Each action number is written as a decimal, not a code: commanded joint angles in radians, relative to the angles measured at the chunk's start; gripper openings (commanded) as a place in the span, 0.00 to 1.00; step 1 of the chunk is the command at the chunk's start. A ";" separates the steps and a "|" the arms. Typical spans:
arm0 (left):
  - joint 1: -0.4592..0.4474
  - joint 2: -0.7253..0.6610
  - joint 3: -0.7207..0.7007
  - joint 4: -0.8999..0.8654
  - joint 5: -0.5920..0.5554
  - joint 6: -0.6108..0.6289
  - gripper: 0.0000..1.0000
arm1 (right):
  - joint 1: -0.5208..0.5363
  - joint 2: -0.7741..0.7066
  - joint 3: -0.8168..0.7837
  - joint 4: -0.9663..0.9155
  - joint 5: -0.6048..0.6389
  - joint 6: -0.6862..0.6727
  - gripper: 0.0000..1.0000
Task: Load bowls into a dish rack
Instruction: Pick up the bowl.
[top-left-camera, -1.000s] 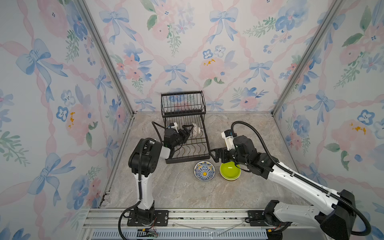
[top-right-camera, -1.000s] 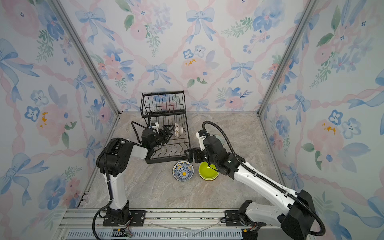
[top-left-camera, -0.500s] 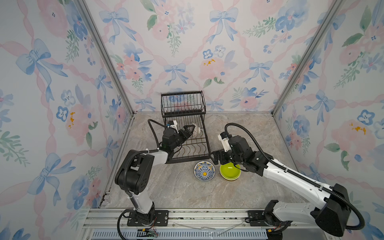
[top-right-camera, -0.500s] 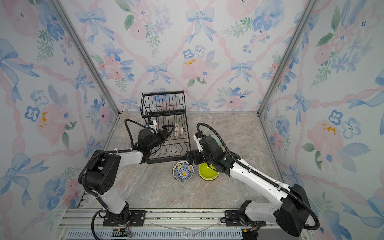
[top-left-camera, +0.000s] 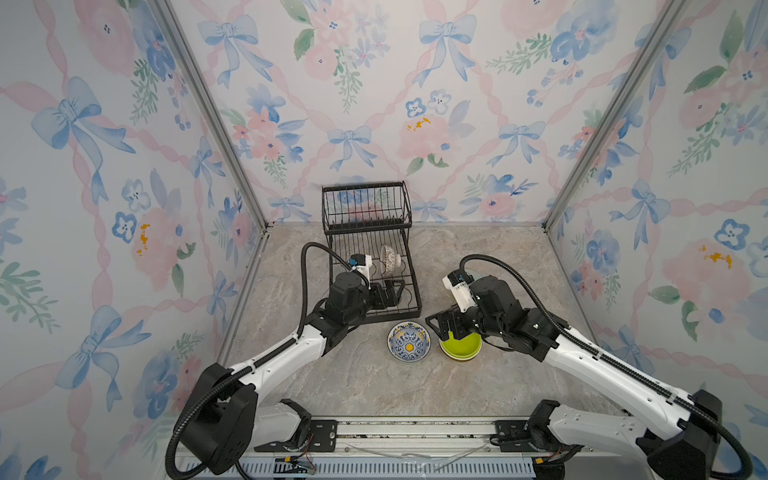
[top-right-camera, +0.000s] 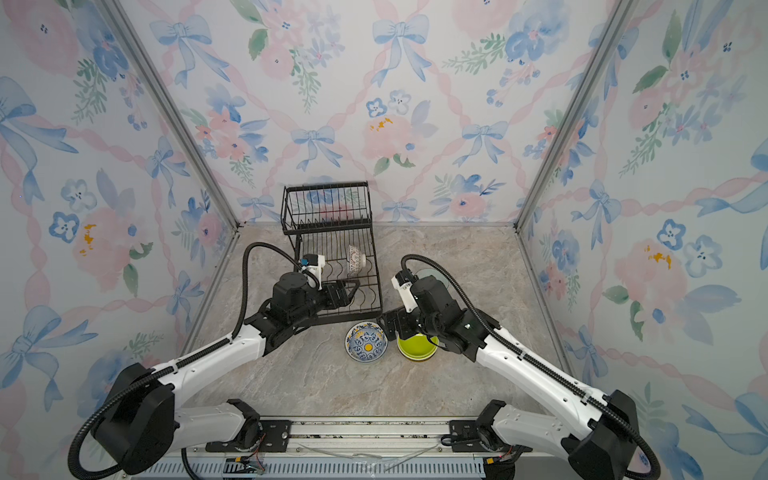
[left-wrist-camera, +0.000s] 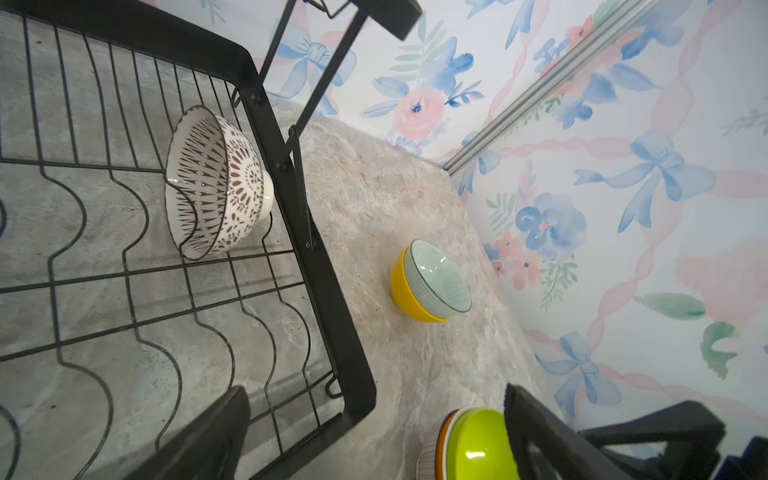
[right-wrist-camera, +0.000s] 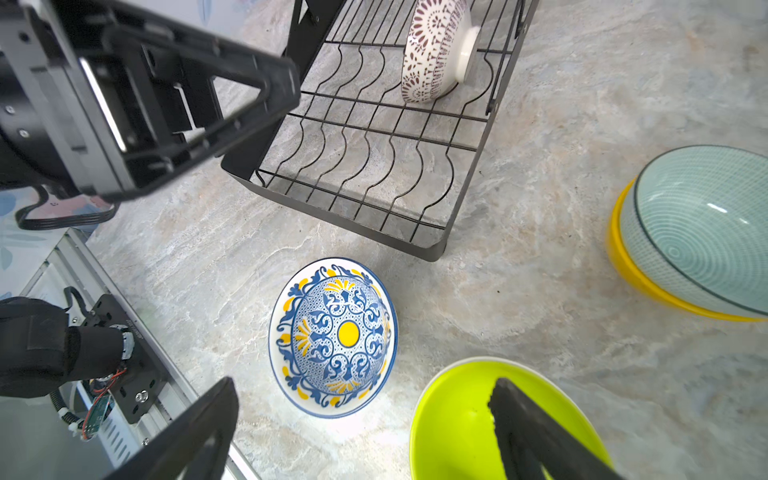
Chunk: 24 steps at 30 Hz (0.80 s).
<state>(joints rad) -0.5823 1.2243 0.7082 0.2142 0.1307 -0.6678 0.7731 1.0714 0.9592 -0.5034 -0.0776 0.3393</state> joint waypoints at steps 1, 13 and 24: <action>-0.057 -0.032 0.050 -0.201 -0.057 0.133 0.98 | -0.004 -0.072 -0.031 -0.067 -0.022 0.053 0.96; -0.331 0.054 0.157 -0.397 -0.167 0.200 0.92 | 0.022 -0.295 -0.100 -0.268 -0.010 0.256 0.96; -0.473 0.208 0.217 -0.478 -0.274 0.160 0.78 | 0.057 -0.425 -0.212 -0.292 0.022 0.369 0.96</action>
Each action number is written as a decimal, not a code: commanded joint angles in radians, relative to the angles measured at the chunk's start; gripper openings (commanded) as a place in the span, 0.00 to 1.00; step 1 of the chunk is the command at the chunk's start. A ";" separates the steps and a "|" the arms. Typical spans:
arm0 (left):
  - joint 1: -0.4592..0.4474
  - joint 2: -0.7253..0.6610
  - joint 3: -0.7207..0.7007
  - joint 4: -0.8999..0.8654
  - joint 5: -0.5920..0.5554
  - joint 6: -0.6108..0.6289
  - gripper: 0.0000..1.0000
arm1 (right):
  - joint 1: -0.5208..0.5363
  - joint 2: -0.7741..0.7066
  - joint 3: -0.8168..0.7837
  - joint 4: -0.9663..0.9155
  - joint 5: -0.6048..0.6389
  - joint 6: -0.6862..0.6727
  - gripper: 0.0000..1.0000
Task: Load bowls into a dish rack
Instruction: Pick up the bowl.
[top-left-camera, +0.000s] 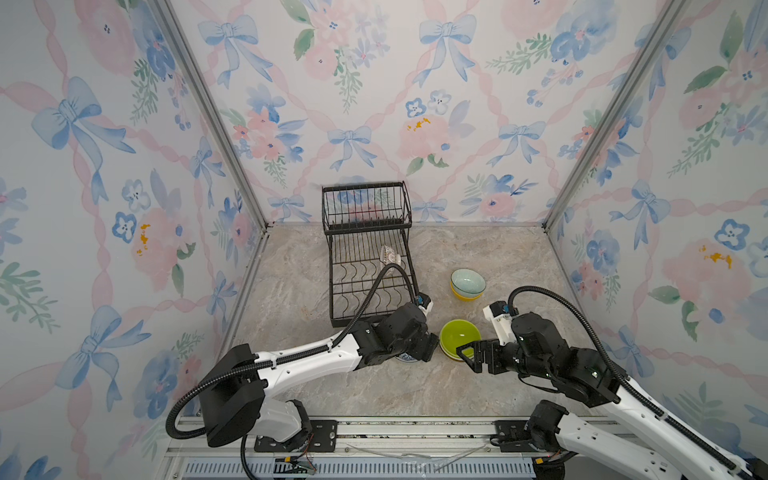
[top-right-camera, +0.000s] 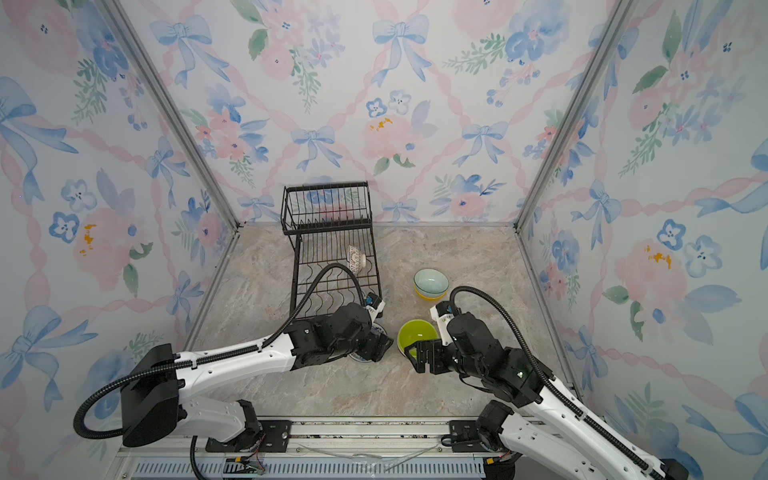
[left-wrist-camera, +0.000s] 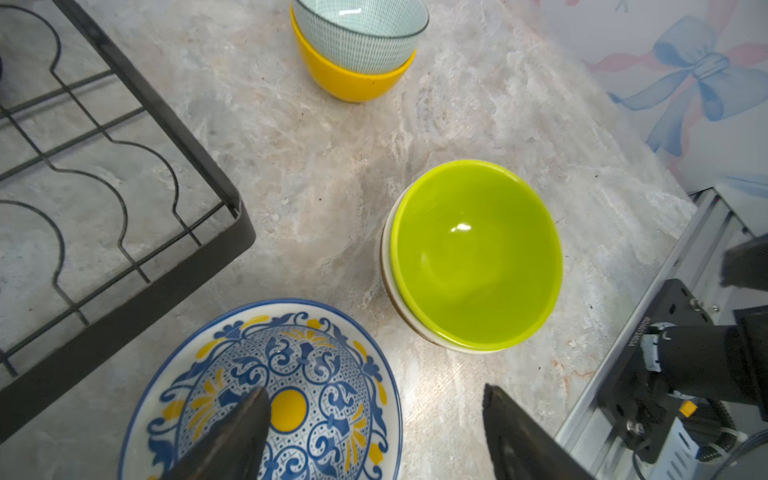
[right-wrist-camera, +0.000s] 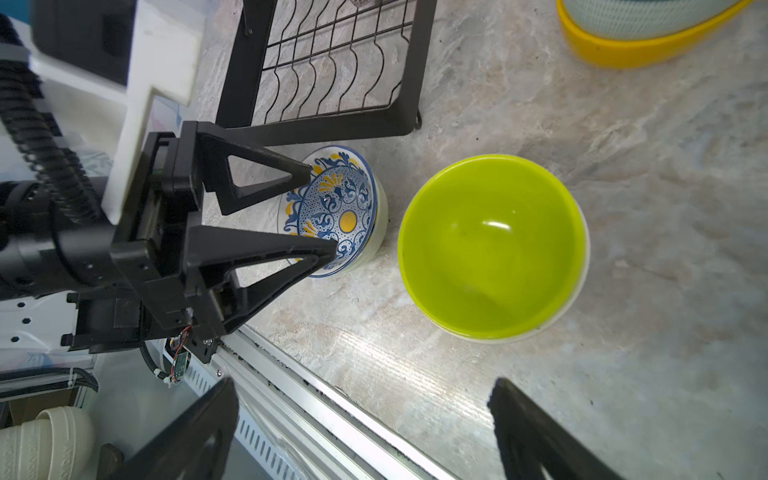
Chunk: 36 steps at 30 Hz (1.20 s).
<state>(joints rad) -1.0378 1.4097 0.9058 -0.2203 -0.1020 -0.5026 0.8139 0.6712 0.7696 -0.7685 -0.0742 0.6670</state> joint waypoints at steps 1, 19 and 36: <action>-0.024 0.033 0.023 -0.049 -0.051 -0.009 0.77 | 0.015 -0.035 -0.030 -0.022 0.019 0.043 0.96; -0.091 0.183 0.106 -0.131 -0.139 -0.030 0.59 | 0.016 -0.065 -0.078 0.046 0.013 0.051 0.96; -0.091 0.229 0.154 -0.166 -0.160 -0.021 0.26 | 0.015 -0.082 -0.104 0.067 0.017 0.049 0.96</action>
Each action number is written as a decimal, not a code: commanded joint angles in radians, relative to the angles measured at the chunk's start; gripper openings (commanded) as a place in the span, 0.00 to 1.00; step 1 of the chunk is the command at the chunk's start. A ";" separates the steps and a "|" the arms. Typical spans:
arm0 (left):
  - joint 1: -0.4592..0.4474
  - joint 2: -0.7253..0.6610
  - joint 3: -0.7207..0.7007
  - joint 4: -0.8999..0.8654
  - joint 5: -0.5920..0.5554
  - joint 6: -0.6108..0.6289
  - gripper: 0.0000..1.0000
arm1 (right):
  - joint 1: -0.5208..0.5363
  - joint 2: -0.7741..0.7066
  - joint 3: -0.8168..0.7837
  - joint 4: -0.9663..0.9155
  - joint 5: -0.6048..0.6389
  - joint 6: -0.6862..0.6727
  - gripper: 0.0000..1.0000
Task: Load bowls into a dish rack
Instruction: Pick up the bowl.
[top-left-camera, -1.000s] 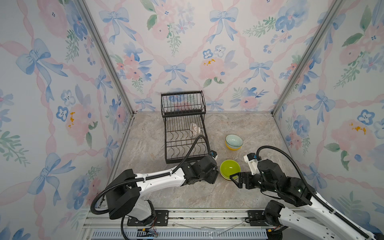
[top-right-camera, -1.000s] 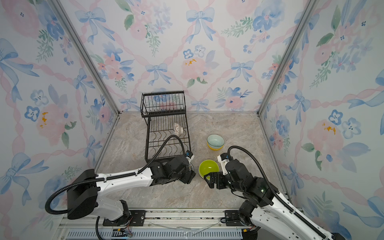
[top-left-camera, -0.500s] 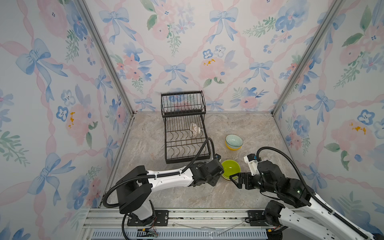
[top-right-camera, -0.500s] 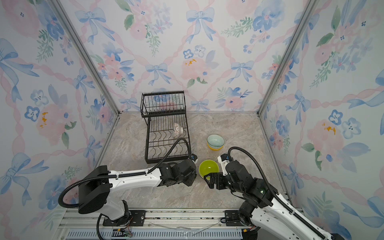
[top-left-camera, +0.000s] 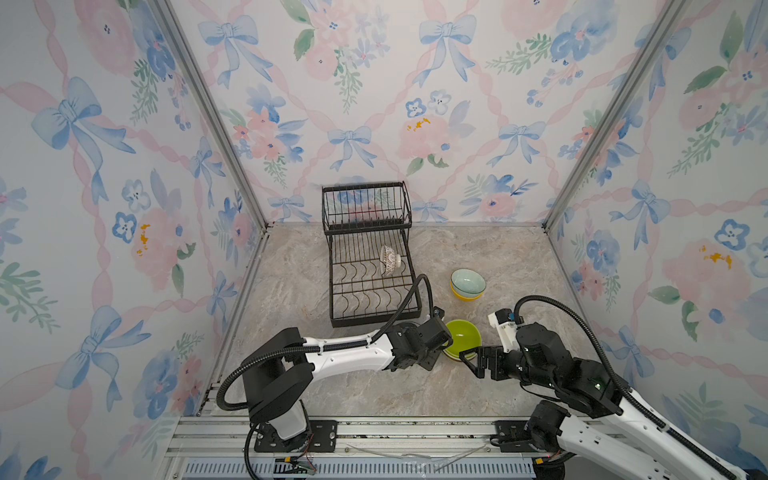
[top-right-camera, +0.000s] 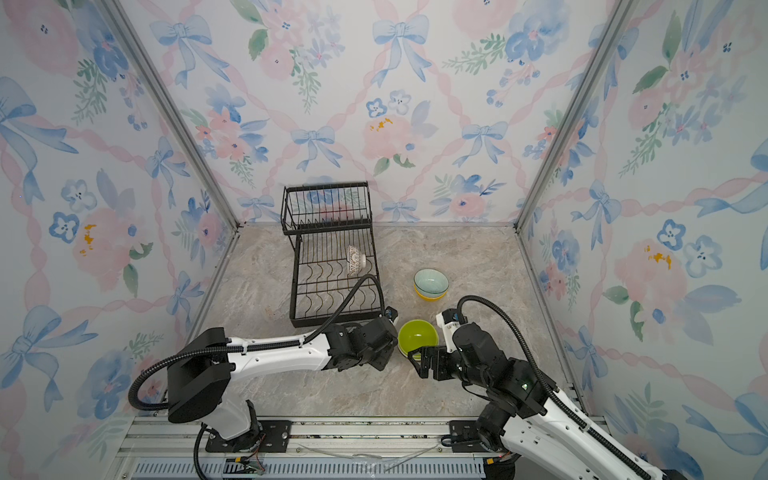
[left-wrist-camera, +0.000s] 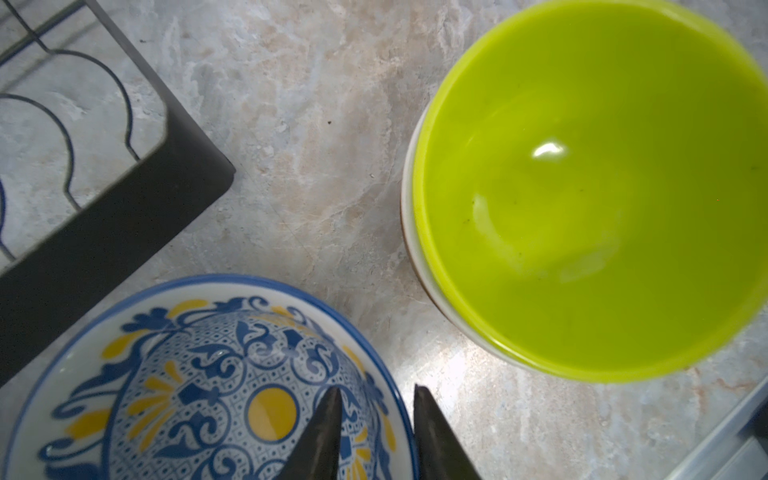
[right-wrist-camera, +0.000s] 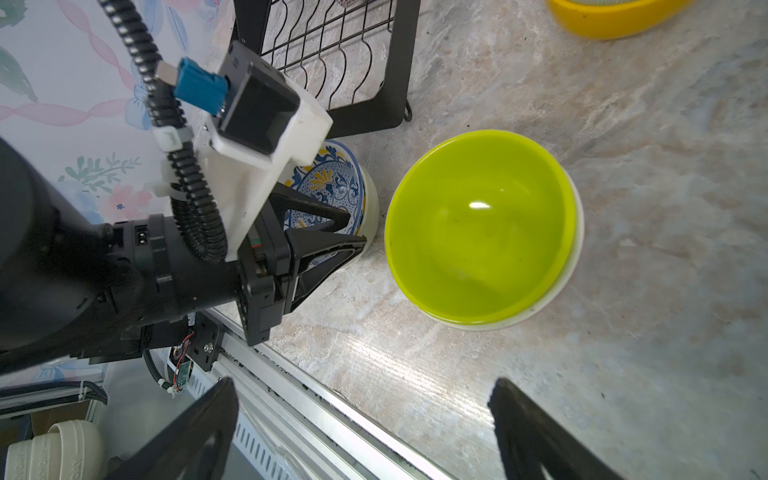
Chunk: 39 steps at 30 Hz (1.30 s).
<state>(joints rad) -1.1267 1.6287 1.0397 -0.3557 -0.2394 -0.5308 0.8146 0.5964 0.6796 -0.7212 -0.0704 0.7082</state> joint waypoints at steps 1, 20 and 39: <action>-0.002 0.008 0.021 -0.033 -0.024 0.008 0.24 | 0.015 -0.007 -0.016 0.023 0.014 0.008 0.96; -0.002 -0.044 0.024 -0.062 -0.056 -0.009 0.00 | 0.015 0.012 -0.027 0.068 0.003 0.004 0.96; -0.100 0.053 0.145 -0.155 -0.222 -0.033 0.00 | 0.015 0.013 -0.057 0.104 0.001 0.008 0.96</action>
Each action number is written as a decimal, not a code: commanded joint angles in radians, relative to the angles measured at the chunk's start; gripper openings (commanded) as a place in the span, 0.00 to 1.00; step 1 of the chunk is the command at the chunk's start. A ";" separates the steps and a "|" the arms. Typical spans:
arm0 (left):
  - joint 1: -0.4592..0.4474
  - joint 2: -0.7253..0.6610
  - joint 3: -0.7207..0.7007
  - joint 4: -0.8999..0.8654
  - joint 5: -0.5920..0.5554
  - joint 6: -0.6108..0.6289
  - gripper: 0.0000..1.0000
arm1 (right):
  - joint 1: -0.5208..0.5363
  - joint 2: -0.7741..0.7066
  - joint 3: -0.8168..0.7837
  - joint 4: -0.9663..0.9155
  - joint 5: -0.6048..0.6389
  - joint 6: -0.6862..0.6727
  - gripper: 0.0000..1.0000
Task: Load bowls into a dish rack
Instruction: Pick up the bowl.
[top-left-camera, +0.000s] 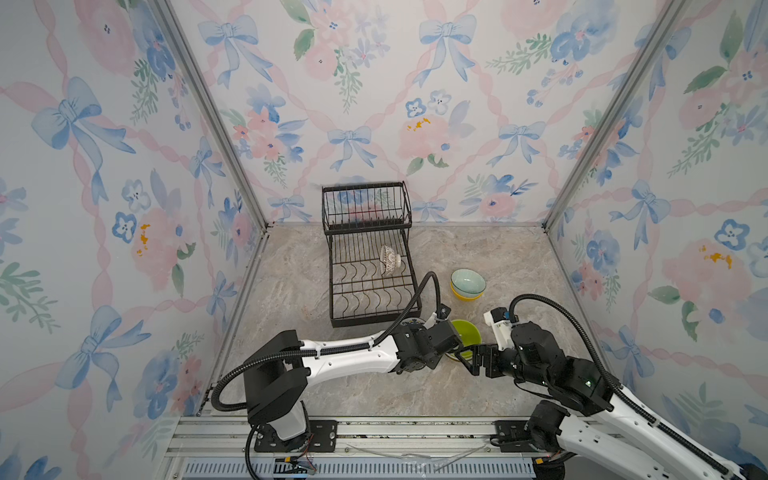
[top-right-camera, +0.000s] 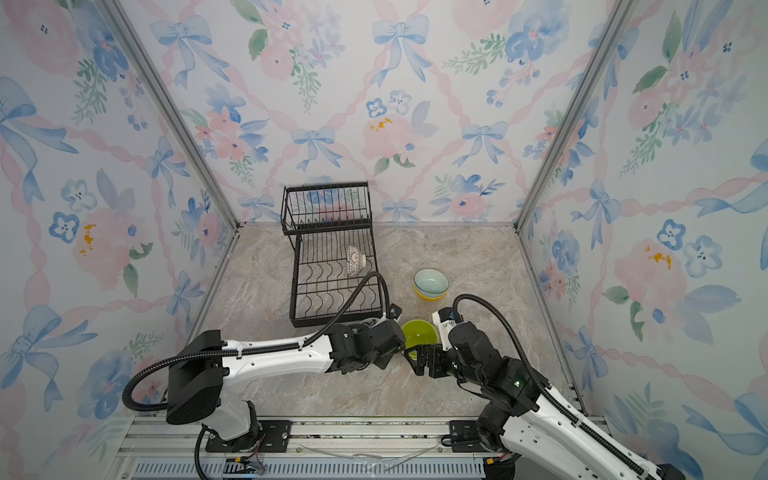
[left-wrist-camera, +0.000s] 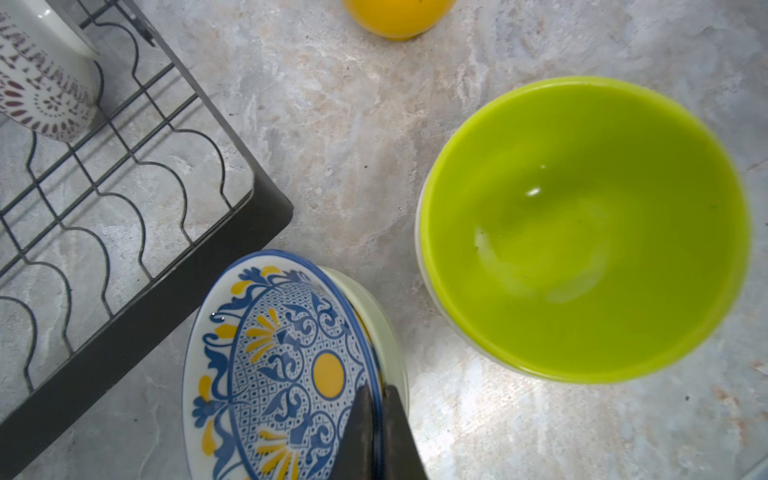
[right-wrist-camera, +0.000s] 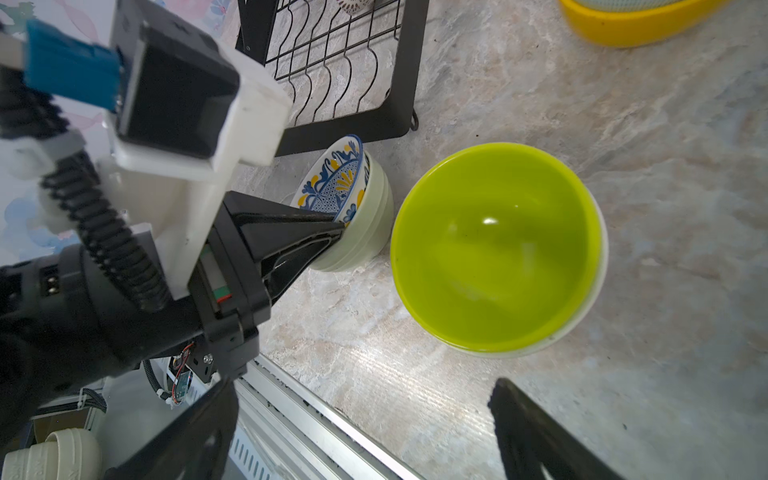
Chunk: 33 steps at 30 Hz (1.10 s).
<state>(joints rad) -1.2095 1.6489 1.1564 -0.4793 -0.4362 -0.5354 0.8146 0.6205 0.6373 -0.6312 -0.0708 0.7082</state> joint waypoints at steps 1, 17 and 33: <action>-0.021 0.041 0.035 -0.033 -0.032 -0.036 0.00 | 0.015 -0.017 -0.019 0.013 0.002 0.010 0.96; -0.052 0.108 0.026 -0.173 -0.206 -0.160 0.00 | 0.014 -0.040 -0.044 0.013 0.011 0.019 0.96; -0.099 0.055 0.032 -0.173 -0.295 -0.227 0.00 | 0.014 -0.036 -0.059 0.034 0.036 0.022 0.96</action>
<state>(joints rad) -1.3045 1.7290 1.1801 -0.5949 -0.7158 -0.7307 0.8146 0.5823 0.5941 -0.6205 -0.0582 0.7193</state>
